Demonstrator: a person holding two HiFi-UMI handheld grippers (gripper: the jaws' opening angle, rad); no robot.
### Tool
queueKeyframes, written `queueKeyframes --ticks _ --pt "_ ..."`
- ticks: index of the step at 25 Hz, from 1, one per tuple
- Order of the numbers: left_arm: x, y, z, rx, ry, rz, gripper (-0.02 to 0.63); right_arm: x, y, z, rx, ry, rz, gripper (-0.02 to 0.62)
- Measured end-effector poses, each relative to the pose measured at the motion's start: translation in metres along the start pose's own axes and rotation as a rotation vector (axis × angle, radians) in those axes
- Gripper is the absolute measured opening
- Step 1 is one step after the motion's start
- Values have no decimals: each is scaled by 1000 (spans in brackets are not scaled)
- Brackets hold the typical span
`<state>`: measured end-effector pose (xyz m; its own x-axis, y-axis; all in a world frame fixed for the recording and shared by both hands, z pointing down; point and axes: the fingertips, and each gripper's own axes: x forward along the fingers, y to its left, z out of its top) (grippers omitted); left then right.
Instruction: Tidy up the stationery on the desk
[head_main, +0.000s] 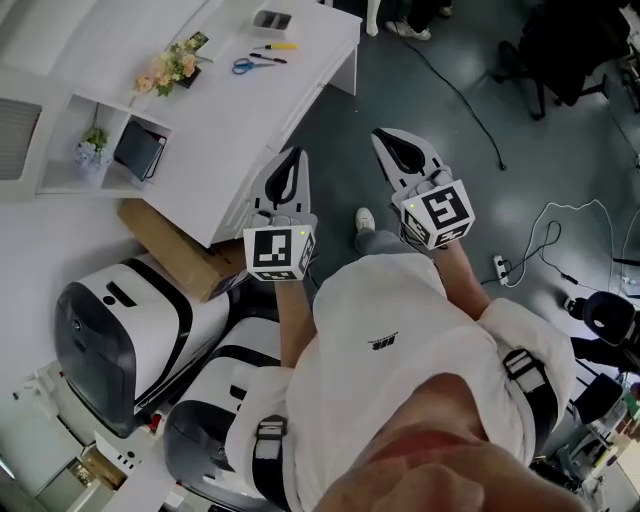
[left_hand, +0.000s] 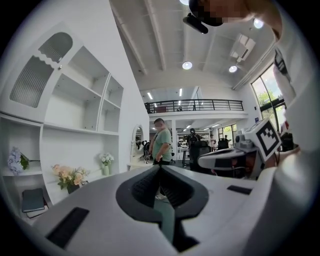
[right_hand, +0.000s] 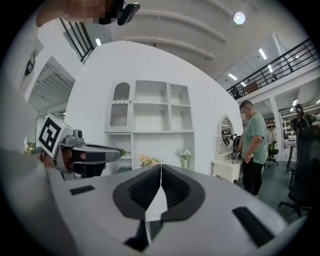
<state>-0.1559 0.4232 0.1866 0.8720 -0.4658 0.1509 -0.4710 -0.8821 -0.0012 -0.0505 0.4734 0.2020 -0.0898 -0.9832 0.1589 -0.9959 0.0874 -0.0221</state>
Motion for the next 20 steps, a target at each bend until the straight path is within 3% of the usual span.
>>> queueKeyframes --ticks 11,20 --pt "80 14 11 2 8 48 0 51 -70 9 -2 -3 56 -3" --pt "118 33 13 2 18 69 0 88 -98 9 10 2 78 -3"
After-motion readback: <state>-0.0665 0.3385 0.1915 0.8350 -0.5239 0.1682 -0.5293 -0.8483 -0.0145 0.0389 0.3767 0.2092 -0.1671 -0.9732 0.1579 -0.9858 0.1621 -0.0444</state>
